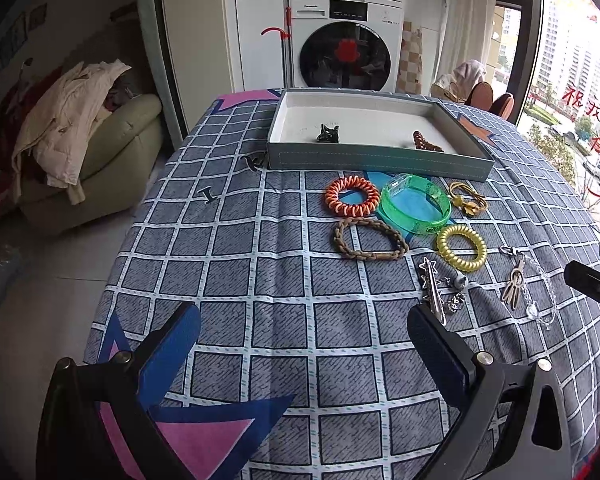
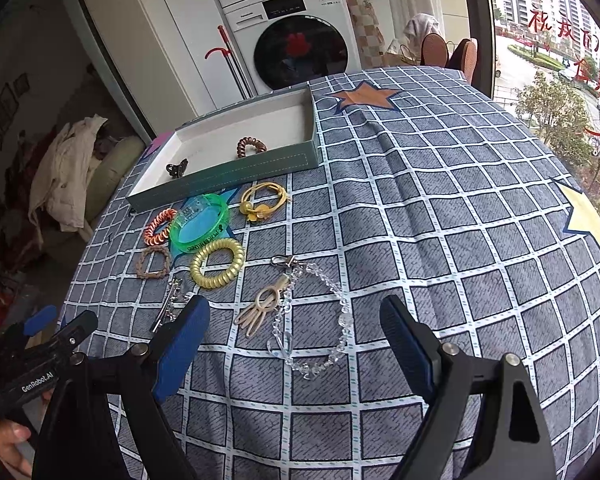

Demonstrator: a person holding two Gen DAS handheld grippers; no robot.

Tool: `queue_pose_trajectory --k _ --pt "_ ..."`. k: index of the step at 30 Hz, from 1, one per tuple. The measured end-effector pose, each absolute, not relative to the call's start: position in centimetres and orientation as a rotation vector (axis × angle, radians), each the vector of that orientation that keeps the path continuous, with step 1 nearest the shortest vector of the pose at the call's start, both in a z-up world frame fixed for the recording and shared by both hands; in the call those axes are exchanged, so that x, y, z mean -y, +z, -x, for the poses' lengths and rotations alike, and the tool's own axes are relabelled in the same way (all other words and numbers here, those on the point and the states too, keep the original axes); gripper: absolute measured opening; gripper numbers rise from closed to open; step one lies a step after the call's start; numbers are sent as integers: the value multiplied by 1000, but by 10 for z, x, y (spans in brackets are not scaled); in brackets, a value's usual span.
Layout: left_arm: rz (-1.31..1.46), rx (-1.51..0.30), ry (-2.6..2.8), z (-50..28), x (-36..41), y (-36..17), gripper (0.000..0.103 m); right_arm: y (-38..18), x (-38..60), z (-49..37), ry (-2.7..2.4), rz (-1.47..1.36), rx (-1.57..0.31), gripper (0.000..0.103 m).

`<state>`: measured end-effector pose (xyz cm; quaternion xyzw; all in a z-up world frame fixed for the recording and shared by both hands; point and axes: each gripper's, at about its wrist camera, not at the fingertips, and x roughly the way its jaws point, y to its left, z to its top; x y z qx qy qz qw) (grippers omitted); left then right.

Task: Organize jewelry
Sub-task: 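Grasp the braided tan bracelet with left tool while right tool grasps the clear beaded bracelet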

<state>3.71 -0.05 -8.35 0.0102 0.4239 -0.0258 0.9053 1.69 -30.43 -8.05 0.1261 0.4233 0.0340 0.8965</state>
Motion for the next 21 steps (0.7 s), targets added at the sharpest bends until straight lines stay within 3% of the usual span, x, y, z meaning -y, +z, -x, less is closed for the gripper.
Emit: queue_pose_trajectory --k 16,18,21 --pt "-11 -982 -158 -111 23 -109 103 -99 307 -37 -17 -130 -952 88" --pt "-24 -991 -159 -115 27 -113 103 -104 305 -41 -22 -105 -969 83" --pt "-26 -1006 -169 -118 30 -120 100 -112 300 -45 -22 -62 -1003 67"
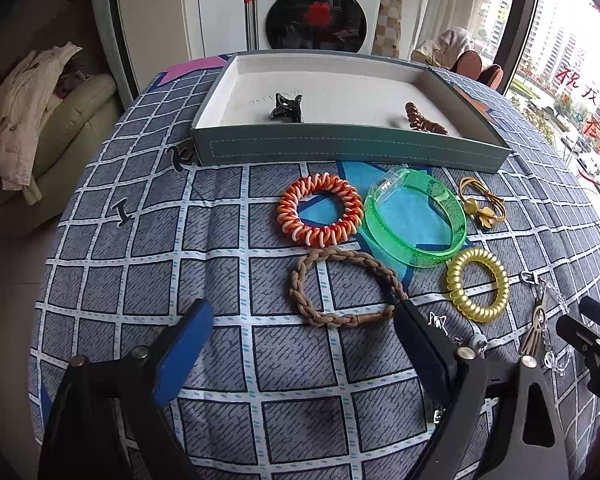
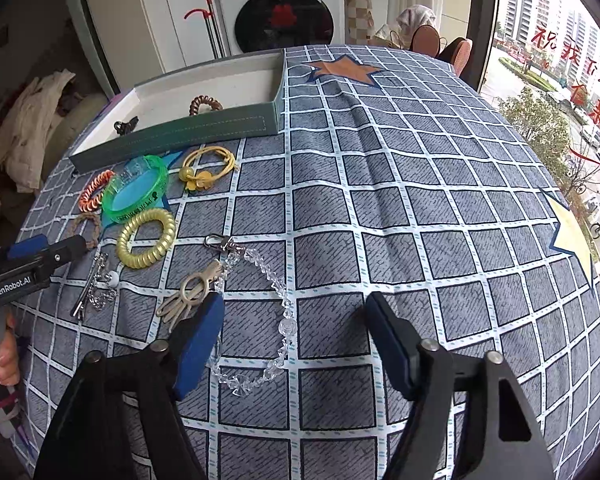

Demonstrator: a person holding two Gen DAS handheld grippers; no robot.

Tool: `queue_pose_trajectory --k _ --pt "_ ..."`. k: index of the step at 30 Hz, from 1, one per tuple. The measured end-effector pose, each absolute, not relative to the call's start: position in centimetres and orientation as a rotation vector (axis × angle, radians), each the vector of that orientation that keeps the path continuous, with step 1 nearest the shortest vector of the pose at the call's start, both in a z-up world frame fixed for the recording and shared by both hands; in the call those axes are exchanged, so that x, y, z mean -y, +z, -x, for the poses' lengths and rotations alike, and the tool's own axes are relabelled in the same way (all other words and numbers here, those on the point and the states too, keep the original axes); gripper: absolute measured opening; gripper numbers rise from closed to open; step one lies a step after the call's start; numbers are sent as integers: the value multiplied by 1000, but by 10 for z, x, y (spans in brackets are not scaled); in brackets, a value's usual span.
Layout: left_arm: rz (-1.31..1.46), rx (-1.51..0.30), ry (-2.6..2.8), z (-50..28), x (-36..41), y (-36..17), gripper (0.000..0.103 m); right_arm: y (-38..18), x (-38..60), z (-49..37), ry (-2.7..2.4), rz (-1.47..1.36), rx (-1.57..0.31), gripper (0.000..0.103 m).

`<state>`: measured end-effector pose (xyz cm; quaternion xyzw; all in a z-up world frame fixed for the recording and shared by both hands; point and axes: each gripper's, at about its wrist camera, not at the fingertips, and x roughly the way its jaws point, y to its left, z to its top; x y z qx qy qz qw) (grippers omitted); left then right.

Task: Organize jewelry
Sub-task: 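Grasp the braided tan bracelet with left tool while right tool grasps the clear beaded bracelet, then lower the braided bracelet into the tray with left tool while right tool drops the beaded bracelet there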

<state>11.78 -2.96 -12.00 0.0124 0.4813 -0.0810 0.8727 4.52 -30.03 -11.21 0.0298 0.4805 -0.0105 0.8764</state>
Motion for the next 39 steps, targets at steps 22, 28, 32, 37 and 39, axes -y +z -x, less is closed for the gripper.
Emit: queue_pose_trajectory --k 22,28,32,37,39 --pt "6 -900 -384 -111 30 -77 30 -63 290 -52 76 -61 -905 8" --pt "24 -860 -403 -123 26 -51 30 -32 286 -74 151 -125 -863 8" --pt "-2 -818 -388 -142 26 -33 30 -11 284 -97 193 -155 -831 8" --pt "-1 -805 -369 -182 25 -21 30 7 274 -139 246 -171 -808 8" --pt "-12 -805 -357 -200 29 -22 30 10 269 -159 264 -189 -810 8"
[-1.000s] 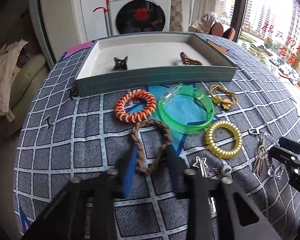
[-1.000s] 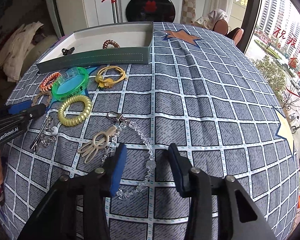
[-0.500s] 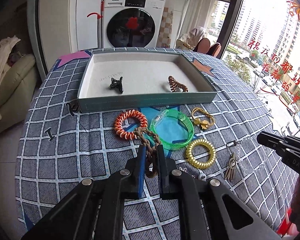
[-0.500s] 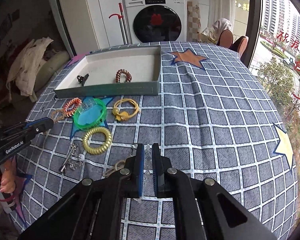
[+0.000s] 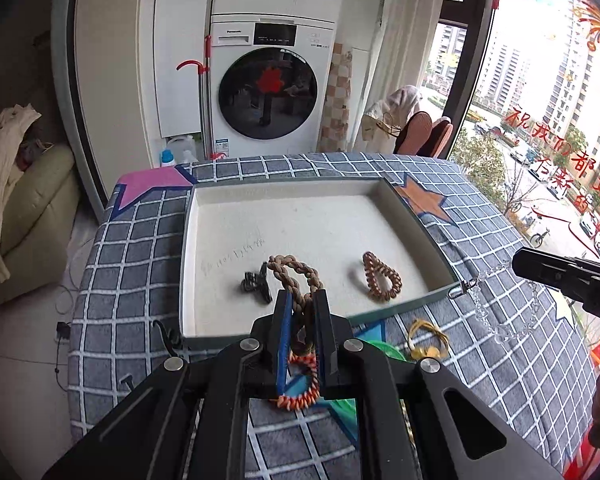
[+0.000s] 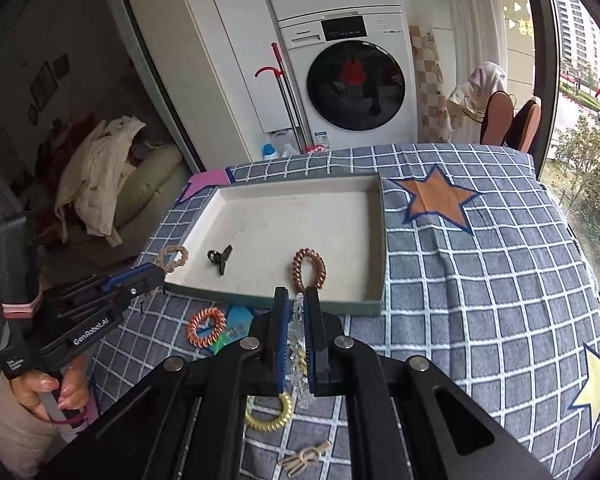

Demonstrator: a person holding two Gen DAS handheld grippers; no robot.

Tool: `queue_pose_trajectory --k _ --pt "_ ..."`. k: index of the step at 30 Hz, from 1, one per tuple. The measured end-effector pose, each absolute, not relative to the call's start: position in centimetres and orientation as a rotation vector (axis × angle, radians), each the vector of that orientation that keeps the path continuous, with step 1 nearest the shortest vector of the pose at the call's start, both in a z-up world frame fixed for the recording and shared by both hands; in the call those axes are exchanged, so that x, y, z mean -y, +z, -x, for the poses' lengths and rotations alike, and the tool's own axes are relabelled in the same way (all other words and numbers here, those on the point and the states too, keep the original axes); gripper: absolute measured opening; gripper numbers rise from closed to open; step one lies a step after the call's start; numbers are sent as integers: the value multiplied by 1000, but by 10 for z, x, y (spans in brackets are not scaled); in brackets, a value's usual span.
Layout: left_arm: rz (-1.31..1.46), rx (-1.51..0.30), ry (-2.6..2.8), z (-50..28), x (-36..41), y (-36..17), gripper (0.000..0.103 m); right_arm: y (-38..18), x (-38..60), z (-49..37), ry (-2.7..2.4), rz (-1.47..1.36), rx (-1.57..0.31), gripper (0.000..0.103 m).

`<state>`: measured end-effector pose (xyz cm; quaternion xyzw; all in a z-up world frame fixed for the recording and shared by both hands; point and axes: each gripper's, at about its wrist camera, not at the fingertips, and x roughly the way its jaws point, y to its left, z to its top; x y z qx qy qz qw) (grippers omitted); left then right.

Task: Organize jewelry
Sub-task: 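Lower the braided bracelet into the tray with left tool while right tool drops the beaded bracelet there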

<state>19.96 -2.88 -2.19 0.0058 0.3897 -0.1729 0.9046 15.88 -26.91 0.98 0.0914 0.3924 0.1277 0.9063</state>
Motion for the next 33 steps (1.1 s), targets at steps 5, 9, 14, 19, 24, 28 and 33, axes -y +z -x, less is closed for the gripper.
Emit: queue_pose_trajectory --k 5,9,14,19,24,28,33 --pt "-26 -830 -336 -244 42 -35 30 2 259 -204 286 -223 -820 8" --pt "-62 -836 -313 -268 54 -49 30 -17 254 -234 281 -244 -839 8" --pt "-100 -851 -283 -284 63 -67 31 -47 259 -262 229 -258 -884 8" --pt "-156 -861 -227 -289 68 -84 31 -78 264 -274 161 -223 -947 8" --pt "-179 -877 -175 -289 66 -94 31 -94 270 -276 110 -200 -996 9" --pt "-156 -866 -144 -287 61 -91 98 -94 269 -272 106 -186 -1003 25" --pt "-160 -824 -139 -279 59 -80 103 -76 269 -260 120 -205 -951 55"
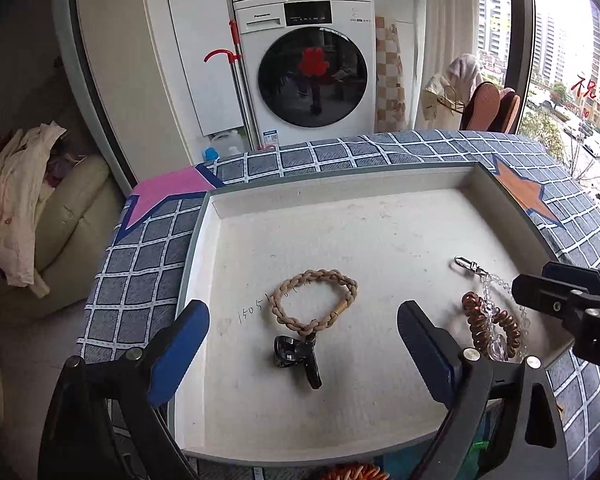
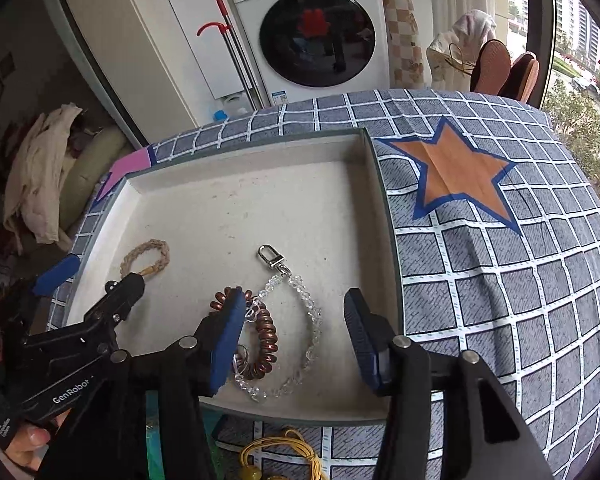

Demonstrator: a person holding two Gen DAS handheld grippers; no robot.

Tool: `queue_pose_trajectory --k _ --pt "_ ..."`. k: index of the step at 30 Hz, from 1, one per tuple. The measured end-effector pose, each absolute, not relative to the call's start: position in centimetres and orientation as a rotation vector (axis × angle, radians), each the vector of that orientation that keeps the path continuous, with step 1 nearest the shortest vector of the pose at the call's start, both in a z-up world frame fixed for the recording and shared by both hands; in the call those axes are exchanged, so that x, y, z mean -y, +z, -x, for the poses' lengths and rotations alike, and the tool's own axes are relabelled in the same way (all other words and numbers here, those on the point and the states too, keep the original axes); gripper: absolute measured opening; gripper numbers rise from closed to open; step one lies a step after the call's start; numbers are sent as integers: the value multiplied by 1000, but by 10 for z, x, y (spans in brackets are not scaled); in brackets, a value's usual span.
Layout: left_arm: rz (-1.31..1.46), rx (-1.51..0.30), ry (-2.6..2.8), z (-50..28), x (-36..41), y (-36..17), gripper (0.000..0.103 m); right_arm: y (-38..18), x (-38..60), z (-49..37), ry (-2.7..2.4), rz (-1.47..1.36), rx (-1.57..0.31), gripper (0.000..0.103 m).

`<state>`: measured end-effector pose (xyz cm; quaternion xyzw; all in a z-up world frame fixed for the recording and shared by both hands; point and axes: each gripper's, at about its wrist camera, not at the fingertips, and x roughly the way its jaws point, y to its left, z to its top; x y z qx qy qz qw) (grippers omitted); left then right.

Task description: Organize jewelry

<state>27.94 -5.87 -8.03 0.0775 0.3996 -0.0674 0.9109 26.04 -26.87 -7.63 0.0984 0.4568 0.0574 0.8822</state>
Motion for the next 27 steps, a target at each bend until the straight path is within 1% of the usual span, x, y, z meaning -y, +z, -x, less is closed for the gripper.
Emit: queue_pose_trajectory --k 1,3,5,7,9,10,11,12,13,18,22,27 --pt "-159 -819 -135 -277 58 -78 103 -72 267 -258 123 -208 -942 55" --pt "-145 -805 -131 -273 54 -74 103 -64 267 -250 130 -209 -924 60" --pt "-123 -796 -134 -266 49 -70 103 -57 266 -242 130 -205 -906 72" --pt "-107 -795 -131 -260 44 -66 103 -52 266 -232 127 -203 -889 80" --pt "-93 -805 -140 -252 37 -64 103 -47 266 -220 121 -206 -862 83" --pt "-86 -811 -141 -248 34 -63 103 -45 267 -215 123 -212 -849 89" --pt "-78 -816 -145 -243 31 -63 103 -42 267 -209 127 -216 -836 96" --pt "-68 -819 -148 -238 27 -62 103 -40 267 -204 131 -217 -823 101" --pt "-65 -821 -147 -233 24 -61 103 -37 266 -198 139 -218 -803 103" --pt "-60 -832 -132 -206 12 -64 103 -29 265 -172 170 -212 -776 103" --pt "-58 -834 -100 -190 2 -71 103 -30 268 -155 165 -231 -818 103" --pt "-52 -905 -112 -181 -5 -91 103 -47 274 -126 155 -250 -874 103"
